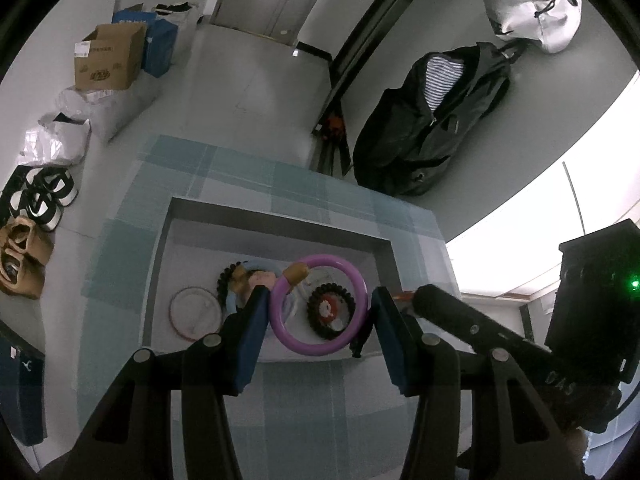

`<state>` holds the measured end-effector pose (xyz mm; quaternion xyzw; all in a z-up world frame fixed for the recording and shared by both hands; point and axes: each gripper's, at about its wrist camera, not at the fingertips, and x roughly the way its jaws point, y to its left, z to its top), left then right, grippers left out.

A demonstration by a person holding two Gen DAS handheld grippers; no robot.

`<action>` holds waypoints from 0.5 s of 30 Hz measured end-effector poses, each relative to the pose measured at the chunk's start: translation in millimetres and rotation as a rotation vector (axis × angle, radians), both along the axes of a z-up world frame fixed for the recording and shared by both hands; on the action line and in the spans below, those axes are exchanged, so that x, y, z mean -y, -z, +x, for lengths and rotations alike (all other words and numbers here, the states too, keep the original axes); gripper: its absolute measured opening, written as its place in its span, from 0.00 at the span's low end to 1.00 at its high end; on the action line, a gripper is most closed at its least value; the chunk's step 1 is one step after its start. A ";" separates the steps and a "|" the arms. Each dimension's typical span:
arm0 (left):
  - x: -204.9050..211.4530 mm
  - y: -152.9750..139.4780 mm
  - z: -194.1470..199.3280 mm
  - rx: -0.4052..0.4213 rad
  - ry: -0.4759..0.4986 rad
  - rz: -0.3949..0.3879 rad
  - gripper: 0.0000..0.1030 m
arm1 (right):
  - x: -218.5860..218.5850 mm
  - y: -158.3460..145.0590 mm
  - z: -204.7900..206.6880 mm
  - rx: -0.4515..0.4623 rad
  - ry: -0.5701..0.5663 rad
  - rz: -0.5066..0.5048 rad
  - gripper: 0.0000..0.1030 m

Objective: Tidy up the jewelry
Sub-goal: 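Carry the pink ring over the box with the left tool while the right tool carries the red item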

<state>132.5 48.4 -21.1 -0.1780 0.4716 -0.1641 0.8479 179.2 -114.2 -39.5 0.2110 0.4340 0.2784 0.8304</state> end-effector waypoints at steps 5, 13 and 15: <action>-2.3 3.1 5.6 -0.013 0.002 0.004 0.45 | -6.9 6.8 7.6 -0.021 0.005 0.000 0.16; -10.9 12.2 13.5 -0.049 -0.011 -0.022 0.45 | -12.7 11.3 16.3 -0.035 0.008 -0.007 0.16; -11.1 13.7 14.6 -0.055 -0.010 -0.032 0.45 | -12.6 11.0 16.8 -0.036 0.012 -0.006 0.16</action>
